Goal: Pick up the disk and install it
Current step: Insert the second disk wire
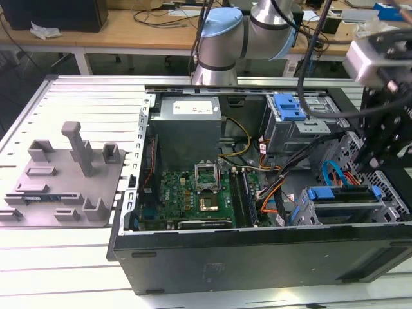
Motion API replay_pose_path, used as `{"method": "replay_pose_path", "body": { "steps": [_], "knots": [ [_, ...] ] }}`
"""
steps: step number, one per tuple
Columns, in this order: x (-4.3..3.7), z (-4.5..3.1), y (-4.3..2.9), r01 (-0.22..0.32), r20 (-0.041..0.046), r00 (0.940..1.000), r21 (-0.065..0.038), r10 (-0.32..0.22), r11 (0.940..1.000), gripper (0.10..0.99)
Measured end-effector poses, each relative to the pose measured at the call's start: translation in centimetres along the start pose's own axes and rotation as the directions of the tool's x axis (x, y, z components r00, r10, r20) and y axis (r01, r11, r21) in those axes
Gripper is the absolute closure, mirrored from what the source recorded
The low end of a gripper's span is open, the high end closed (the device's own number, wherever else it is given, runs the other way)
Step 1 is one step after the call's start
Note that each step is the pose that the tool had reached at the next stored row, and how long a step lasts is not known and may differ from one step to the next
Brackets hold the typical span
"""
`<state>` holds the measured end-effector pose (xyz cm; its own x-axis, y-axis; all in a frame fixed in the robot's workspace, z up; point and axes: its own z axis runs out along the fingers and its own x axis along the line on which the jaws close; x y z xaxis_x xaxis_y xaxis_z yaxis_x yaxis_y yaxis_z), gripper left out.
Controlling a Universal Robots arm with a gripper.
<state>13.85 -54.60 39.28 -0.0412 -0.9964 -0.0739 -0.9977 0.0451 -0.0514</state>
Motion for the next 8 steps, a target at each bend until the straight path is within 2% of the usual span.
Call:
{"method": "replay_pose_path", "body": {
  "steps": [1,3,8],
  "knots": [
    [-0.09,-0.23,-0.01,0.0,-0.0016,1.0,0.0,0.0,1.0,0.863],
    [-0.2,-0.33,-0.01,0.0,-0.0054,1.0,0.0,0.0,1.0,0.98],
    [-0.23,-0.33,-0.01,0.0,-0.0055,1.0,0.0,0.0,1.0,0.98]
  ]
}}
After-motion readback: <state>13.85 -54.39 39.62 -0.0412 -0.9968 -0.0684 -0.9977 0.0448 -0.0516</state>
